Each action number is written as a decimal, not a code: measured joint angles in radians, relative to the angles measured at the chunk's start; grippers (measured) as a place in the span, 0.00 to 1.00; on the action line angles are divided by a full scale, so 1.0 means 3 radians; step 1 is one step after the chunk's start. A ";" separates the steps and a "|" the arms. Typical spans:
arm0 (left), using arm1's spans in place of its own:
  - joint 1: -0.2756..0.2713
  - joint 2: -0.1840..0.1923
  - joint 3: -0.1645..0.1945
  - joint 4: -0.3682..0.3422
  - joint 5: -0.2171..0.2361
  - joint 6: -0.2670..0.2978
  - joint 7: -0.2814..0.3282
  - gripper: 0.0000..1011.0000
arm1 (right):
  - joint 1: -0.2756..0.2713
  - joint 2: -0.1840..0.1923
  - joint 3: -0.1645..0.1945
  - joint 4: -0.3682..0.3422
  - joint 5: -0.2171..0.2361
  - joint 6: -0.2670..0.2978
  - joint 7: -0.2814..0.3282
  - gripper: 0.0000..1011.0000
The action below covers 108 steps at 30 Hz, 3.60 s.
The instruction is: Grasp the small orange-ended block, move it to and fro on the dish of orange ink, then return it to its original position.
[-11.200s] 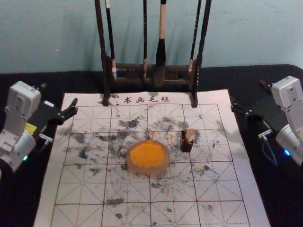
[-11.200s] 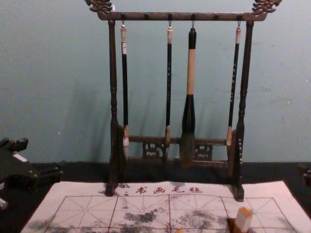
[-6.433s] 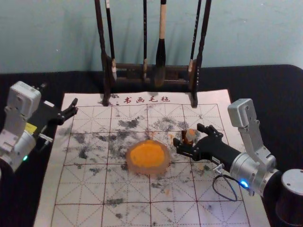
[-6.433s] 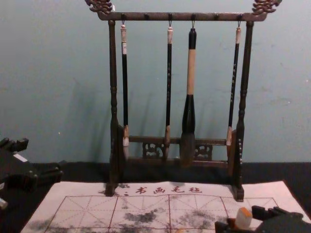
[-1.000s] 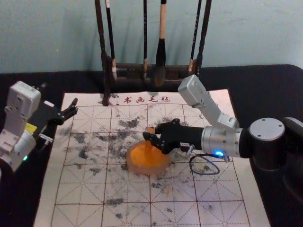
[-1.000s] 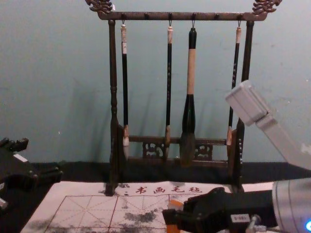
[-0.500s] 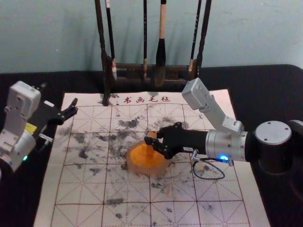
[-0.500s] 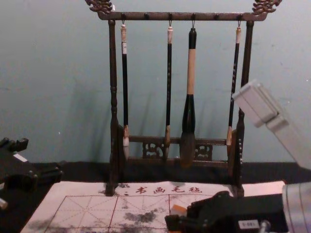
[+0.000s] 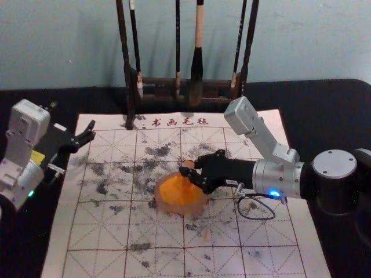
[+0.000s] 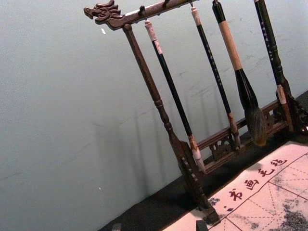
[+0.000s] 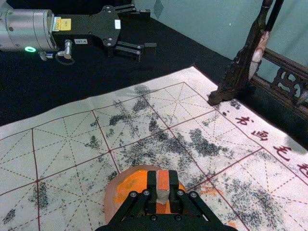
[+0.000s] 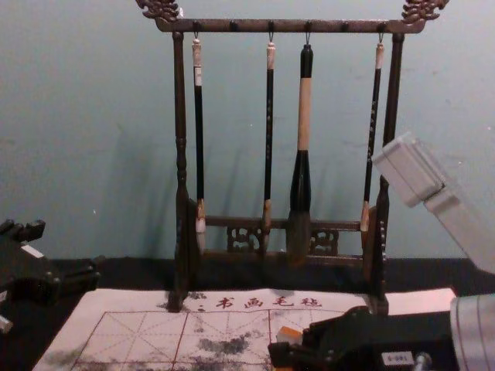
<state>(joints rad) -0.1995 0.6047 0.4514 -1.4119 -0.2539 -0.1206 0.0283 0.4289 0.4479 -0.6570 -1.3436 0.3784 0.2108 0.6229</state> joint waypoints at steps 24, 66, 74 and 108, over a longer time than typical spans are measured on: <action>0.0000 0.0000 0.0000 0.0000 0.0000 0.0000 0.0000 0.99 | -0.0070 0.0072 0.0026 -0.0110 0.0013 0.0018 0.0030 0.11; 0.0000 0.0000 0.0000 0.0000 0.0000 0.0000 0.0000 0.99 | 0.0077 -0.0139 -0.0062 0.0163 0.0014 -0.0061 0.0019 0.11; 0.0000 0.0000 0.0000 0.0000 0.0000 0.0000 0.0000 0.99 | 0.0038 -0.0084 -0.0017 0.0108 0.0001 -0.0040 -0.0013 0.11; 0.0000 0.0000 0.0000 0.0000 0.0000 0.0000 0.0000 0.99 | -0.0237 0.0169 0.0094 -0.0341 0.0060 0.0070 -0.0066 0.11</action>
<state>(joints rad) -0.1995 0.6047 0.4514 -1.4119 -0.2539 -0.1205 0.0283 0.3579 0.4987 -0.6289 -1.4459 0.3964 0.2317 0.6029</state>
